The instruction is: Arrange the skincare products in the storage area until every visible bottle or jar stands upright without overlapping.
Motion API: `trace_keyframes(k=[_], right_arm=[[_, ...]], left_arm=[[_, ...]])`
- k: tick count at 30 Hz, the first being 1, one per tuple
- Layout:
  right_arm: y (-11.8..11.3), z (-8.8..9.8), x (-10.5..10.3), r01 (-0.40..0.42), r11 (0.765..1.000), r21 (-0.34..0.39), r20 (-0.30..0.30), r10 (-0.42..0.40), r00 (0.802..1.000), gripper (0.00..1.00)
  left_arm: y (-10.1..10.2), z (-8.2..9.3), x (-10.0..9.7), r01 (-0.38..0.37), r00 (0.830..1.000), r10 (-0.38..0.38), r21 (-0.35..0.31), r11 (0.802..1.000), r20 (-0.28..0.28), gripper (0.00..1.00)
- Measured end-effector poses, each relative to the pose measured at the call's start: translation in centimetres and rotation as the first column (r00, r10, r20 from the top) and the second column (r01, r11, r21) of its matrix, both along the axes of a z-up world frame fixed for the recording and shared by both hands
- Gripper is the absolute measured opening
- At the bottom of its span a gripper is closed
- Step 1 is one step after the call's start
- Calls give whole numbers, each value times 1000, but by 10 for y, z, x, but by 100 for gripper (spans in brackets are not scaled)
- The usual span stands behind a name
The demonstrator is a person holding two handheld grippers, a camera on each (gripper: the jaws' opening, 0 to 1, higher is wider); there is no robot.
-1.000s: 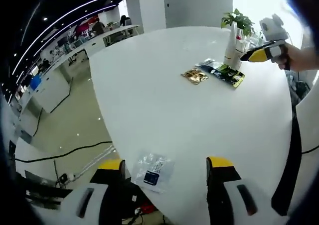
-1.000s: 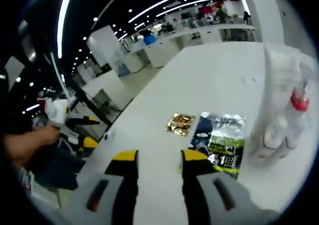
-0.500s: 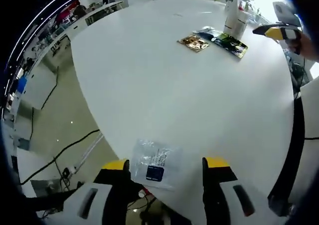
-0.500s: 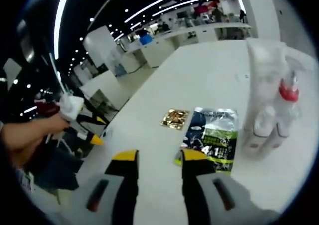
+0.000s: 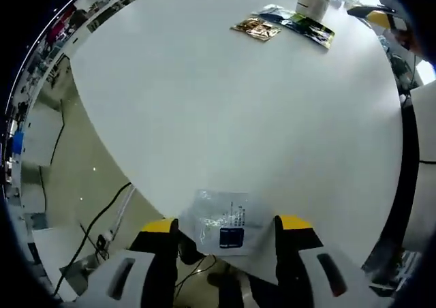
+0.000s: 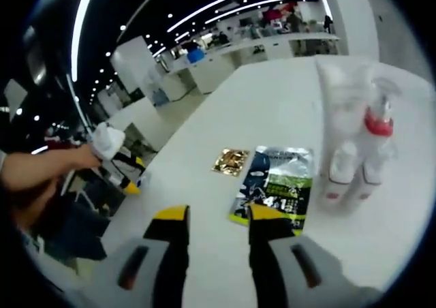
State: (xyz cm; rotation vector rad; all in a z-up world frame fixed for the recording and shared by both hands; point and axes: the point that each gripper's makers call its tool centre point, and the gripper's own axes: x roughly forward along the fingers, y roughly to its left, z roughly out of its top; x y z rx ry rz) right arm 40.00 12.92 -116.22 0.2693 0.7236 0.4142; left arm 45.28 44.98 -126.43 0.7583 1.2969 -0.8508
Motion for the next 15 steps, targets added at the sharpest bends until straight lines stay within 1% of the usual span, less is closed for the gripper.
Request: trace_keyframes(k=[3, 5, 6, 7, 10, 15], right_arm=[[-3, 0, 0, 5, 1000, -1, -1, -5, 1000, 32], [-4, 0, 0, 9, 1000, -2, -2, -9, 1000, 32], [-5, 0, 0, 11, 1000, -3, -3, -11, 1000, 32], [-5, 0, 0, 12, 1000, -2, -3, -12, 1000, 32], [-5, -1, -1, 9, 1000, -6, -7, -9, 1000, 32], [-2, -1, -1, 3, 1000, -7, -7, -3, 1000, 32]], left_arm=[[1, 0, 0, 22, 1000, -22, 6, 1000, -8, 59], [-1, 0, -1, 39, 999, -39, -4, 999, -24, 57], [-2, 0, -1, 44, 999, -44, -5, 999, -23, 57], [0, 0, -1, 69, 997, -69, 2, 998, -25, 57], [0, 0, -1, 82, 996, -82, 4, 997, -26, 57], [-1, 0, -1, 72, 997, -72, -1, 997, -22, 55]])
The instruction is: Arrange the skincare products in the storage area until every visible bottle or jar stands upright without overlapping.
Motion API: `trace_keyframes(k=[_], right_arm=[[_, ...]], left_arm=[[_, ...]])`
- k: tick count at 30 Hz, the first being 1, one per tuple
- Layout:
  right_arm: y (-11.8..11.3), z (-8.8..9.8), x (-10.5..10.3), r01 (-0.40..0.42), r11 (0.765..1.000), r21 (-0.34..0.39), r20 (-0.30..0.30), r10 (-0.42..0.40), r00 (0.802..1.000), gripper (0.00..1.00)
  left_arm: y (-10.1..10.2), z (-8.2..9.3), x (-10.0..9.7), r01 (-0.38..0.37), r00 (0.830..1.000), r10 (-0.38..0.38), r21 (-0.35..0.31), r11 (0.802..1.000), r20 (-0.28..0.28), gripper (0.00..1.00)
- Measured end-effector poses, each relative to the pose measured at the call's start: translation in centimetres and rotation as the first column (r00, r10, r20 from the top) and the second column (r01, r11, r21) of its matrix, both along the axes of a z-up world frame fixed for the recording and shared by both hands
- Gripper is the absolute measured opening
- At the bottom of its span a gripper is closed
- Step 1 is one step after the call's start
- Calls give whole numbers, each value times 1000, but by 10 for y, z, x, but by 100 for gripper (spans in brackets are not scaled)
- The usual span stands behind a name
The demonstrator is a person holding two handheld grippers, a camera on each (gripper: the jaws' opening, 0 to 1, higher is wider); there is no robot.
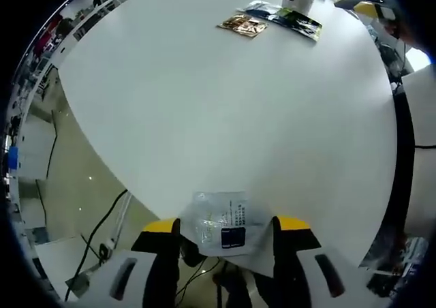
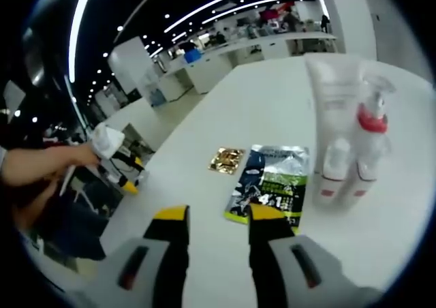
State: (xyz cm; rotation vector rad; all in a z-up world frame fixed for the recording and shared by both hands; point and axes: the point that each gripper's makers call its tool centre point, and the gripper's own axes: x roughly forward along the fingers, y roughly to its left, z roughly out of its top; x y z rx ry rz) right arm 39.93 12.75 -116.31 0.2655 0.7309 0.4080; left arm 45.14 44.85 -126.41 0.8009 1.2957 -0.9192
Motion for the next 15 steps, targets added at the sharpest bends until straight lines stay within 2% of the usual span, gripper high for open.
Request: trace_keyframes(k=[6, 12, 15], right_arm=[[2, -2, 1, -1, 1000, 3, -4, 1, 1000, 32], [5, -1, 1, -7, 1000, 3, 0, 7, 1000, 32], [3, -3, -1, 0, 1000, 5, -3, 0, 1000, 32]], left_arm=[[-2, 3, -8, -19, 1000, 19, -5, 1000, 0, 40], [-2, 5, -10, -70, 998, 70, -25, 997, 11, 40], [-3, 4, -12, -80, 997, 80, -29, 996, 10, 36]])
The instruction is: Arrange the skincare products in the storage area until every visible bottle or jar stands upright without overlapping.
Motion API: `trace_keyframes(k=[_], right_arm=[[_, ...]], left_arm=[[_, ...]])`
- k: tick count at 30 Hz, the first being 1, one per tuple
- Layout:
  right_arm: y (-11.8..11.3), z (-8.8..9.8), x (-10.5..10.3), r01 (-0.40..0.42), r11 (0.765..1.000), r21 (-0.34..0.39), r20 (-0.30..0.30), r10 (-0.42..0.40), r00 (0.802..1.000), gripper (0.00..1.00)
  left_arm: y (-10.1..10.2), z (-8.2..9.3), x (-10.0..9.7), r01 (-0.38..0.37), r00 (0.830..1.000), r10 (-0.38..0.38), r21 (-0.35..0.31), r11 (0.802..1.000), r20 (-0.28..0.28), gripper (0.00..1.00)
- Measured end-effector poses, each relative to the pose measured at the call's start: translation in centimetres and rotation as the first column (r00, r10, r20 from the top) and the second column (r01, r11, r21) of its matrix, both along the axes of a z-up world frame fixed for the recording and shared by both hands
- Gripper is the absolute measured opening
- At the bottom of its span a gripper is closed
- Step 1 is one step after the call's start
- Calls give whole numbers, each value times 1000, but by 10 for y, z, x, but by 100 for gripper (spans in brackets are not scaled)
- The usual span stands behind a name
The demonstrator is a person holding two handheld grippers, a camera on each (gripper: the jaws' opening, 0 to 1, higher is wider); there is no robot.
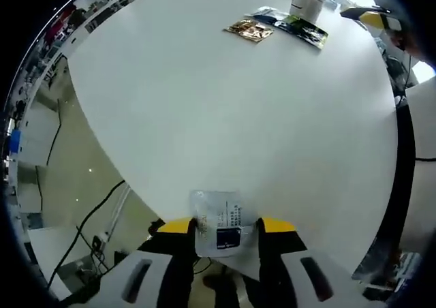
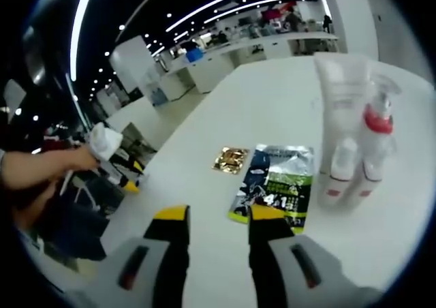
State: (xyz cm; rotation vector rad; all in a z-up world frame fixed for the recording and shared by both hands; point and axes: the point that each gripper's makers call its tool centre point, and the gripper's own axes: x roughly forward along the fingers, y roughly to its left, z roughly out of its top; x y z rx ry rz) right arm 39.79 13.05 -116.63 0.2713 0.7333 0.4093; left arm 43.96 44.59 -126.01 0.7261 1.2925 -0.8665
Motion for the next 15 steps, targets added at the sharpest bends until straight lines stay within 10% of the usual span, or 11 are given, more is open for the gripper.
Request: trace_keyframes(k=[10, 15], right_arm=[[-3, -3, -7, 6, 1000, -4, -8, -6, 1000, 32], [-3, -3, -9, 8, 1000, -4, -7, -8, 1000, 31]], left_arm=[[-1, -2, -3, -23, 1000, 23, -22, 1000, 8, 30], [-5, -4, -8, -52, 999, 51, -61, 997, -5, 11]])
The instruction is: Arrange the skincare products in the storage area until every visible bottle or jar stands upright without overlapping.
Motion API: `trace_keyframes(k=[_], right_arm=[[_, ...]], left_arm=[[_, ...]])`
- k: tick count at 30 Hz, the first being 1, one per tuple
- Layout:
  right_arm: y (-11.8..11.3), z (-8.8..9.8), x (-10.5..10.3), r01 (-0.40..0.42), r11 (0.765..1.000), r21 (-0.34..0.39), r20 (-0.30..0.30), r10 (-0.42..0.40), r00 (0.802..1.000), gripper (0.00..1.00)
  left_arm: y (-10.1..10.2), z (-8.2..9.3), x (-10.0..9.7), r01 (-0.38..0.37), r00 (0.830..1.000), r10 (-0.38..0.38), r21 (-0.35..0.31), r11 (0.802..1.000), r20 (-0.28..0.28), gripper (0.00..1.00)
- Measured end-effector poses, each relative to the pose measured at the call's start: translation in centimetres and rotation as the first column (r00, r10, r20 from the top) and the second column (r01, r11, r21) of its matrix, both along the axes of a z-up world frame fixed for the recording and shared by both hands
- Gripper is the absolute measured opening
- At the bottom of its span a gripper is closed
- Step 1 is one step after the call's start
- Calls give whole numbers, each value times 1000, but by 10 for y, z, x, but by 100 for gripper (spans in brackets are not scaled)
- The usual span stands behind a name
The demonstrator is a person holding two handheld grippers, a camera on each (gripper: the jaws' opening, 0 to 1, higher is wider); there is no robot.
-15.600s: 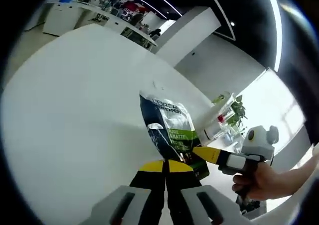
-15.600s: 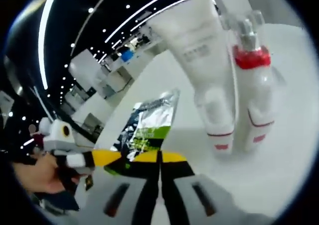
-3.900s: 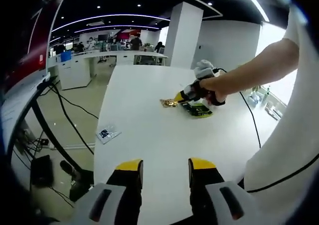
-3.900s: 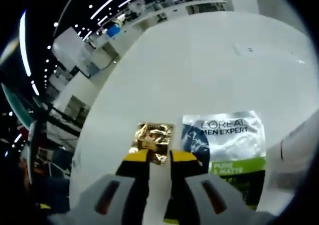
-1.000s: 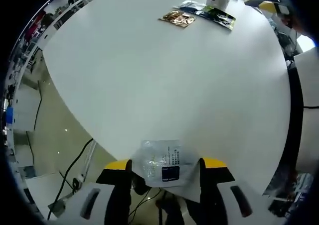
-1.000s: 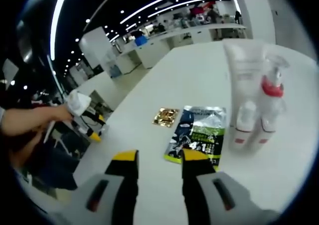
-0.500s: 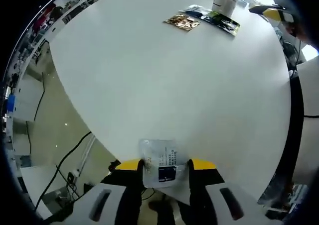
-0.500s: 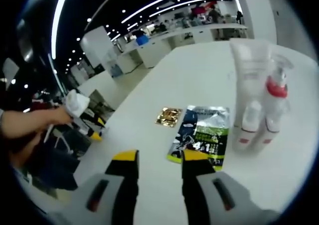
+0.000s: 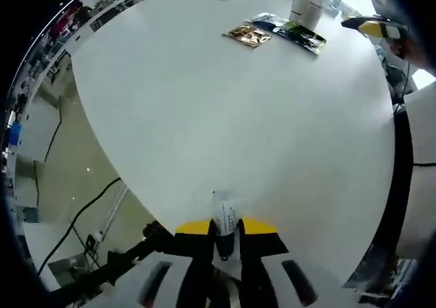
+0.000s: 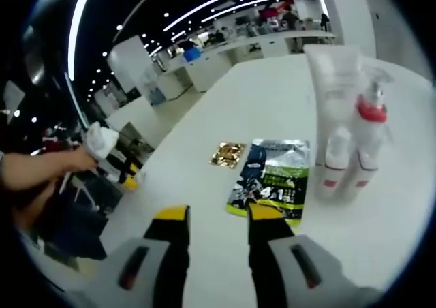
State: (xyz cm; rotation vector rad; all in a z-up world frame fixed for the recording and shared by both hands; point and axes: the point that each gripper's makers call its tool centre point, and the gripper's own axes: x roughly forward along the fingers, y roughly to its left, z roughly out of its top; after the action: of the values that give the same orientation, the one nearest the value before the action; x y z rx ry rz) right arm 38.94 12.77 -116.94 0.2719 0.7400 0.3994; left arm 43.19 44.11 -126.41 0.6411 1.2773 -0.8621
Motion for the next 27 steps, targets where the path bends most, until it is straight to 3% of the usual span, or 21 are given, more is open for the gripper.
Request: trace_keyframes(k=[6, 9, 11, 15, 19, 22, 24, 25, 27], right_arm=[[2, -1, -2, -3, 1000, 2, -2, 3, 1000, 31], [4, 2, -2, -8, 1000, 7, 3, 8, 1000, 31], [6, 3, -1, -12, 1000, 9, 8, 12, 1000, 31], [16, 6, 3, -32, 999, 33, 14, 31, 999, 31], [35, 11, 4, -85, 994, 74, 20, 83, 996, 31], [58, 18, -2, -168, 974, 150, 22, 166, 986, 30], [83, 24, -13, -271, 938, 217, 23, 273, 962, 29], [93, 27, -17, -326, 921, 212, 44, 325, 945, 29], [101, 31, -20, -369, 911, 186, 73, 362, 930, 29]], left_arm=[[-2, -1, -4, -31, 1000, 31, -26, 999, 2, 6], [-6, -1, -9, -87, 996, 85, -69, 994, -22, 4], [-14, 0, -15, -117, 993, 114, -114, 987, -35, 3], [-47, 12, -32, -174, 985, 166, -259, 950, -55, 3], [-71, 21, -49, -149, 989, 142, -325, 934, -45, 2], [-92, 31, -61, -119, 993, 115, -384, 915, -33, 2], [-103, 38, -66, -110, 994, 109, -413, 904, -24, 2], [-112, 44, -70, -98, 995, 99, -437, 894, -20, 2], [-121, 51, -74, -91, 995, 96, -467, 879, -14, 2]])
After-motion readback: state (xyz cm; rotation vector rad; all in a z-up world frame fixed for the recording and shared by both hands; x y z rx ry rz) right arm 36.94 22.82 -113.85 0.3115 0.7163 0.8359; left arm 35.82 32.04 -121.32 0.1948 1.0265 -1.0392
